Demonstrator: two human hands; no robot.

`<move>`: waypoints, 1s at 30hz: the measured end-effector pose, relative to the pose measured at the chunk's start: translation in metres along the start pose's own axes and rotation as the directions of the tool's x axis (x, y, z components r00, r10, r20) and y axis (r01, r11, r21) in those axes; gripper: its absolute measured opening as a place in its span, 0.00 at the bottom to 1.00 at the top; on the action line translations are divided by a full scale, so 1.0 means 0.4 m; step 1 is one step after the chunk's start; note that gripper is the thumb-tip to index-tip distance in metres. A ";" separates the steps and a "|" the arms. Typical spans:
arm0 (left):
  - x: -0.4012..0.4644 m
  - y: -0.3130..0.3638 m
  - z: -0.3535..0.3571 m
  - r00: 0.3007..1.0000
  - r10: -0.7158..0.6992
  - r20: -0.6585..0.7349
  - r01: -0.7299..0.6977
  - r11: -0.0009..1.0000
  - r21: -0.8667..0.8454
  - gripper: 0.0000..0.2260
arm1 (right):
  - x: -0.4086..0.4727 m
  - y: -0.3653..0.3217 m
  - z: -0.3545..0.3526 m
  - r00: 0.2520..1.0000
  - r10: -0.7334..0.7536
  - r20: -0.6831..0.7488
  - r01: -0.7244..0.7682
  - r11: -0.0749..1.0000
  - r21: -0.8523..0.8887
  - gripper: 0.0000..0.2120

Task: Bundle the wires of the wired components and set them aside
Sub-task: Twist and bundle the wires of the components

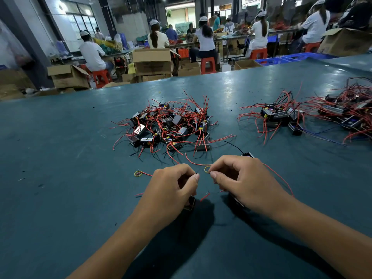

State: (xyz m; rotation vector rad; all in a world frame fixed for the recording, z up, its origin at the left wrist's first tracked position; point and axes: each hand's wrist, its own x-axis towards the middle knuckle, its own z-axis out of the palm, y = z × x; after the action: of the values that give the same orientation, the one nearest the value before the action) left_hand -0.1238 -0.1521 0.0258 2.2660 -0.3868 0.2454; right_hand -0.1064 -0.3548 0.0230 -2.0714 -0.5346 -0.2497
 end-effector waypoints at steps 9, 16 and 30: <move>-0.002 0.000 0.013 0.999 -0.044 0.011 0.046 0.983 -0.176 0.04 | -0.003 0.005 0.022 0.999 0.025 -0.040 -0.023 0.999 0.043 0.05; -0.005 0.007 0.014 0.998 0.058 0.002 -0.057 0.991 -0.120 0.04 | -0.003 0.011 0.028 1.000 0.019 -0.019 -0.018 0.998 0.059 0.06; 0.010 -0.004 0.025 0.998 0.004 0.065 0.003 0.995 -0.100 0.07 | 0.004 0.022 0.031 1.000 0.001 0.005 -0.001 0.991 0.131 0.05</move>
State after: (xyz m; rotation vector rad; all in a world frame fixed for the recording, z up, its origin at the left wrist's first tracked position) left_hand -0.1190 -0.1592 0.0192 2.1797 -0.4248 0.1495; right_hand -0.1011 -0.3479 0.0102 -1.9453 -0.5389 -0.2038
